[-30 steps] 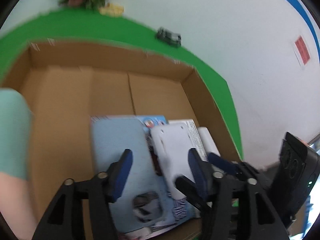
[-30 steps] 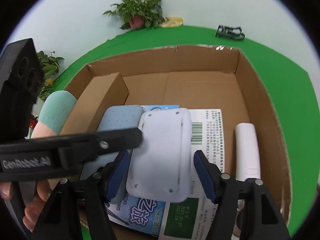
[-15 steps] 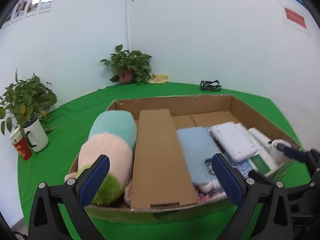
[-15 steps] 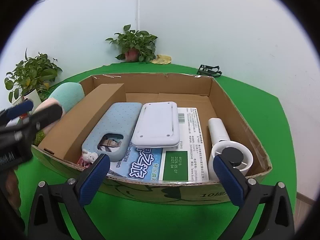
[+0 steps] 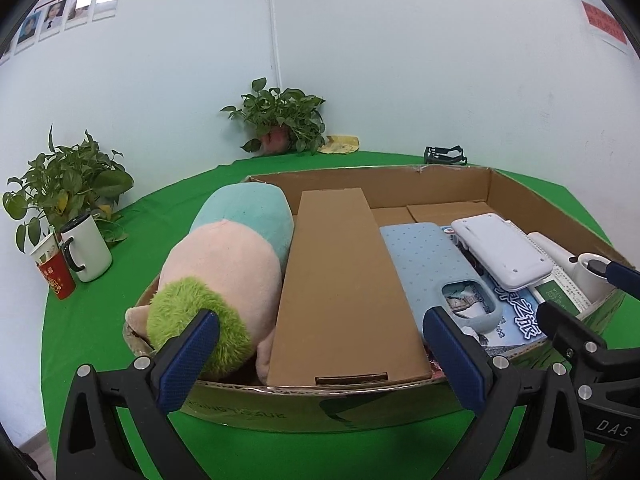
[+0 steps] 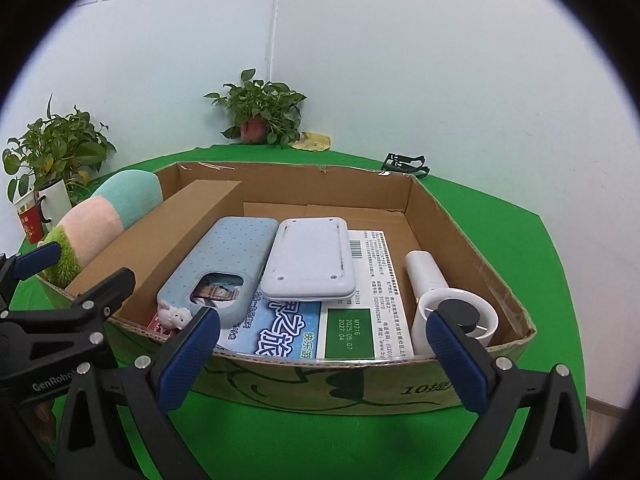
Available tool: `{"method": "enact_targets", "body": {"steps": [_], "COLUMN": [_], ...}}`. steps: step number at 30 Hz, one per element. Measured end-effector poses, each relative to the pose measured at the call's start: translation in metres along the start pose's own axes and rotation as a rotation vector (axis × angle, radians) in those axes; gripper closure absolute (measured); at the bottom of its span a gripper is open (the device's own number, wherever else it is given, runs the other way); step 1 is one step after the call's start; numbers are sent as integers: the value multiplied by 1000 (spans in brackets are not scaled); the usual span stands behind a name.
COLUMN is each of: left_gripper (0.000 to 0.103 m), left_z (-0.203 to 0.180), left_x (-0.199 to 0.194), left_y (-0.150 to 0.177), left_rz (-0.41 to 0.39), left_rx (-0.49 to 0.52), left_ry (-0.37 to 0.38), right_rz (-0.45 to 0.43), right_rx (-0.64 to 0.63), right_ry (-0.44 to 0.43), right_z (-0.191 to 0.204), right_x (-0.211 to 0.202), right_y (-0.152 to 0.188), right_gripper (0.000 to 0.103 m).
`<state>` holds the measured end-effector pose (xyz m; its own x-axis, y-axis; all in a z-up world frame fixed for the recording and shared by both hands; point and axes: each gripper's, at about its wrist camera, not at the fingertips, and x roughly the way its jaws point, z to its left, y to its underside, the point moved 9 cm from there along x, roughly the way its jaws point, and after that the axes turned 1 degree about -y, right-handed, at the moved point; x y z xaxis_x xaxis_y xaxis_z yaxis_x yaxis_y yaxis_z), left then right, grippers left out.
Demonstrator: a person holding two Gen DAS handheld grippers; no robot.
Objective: Organize objects
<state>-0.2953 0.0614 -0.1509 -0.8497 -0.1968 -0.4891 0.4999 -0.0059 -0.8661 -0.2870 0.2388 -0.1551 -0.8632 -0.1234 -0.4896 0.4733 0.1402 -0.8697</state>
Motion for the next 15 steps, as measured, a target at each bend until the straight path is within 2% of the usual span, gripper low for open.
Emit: {"method": "enact_targets", "body": {"steps": [7,15], "left_gripper": [0,0], "left_z": [-4,-3], "left_x": [5,9], "left_y": [-1,2], "left_rz": [28,48], "left_rx": [22,-6], "left_ry": [-21,-1], "right_rz": [3,4], "right_rx": [-3,-6], "right_ry": [4,7], "right_z": [-1,-2], "right_x": [1,0], "right_y": [0,1], "right_gripper": [0,0]}}
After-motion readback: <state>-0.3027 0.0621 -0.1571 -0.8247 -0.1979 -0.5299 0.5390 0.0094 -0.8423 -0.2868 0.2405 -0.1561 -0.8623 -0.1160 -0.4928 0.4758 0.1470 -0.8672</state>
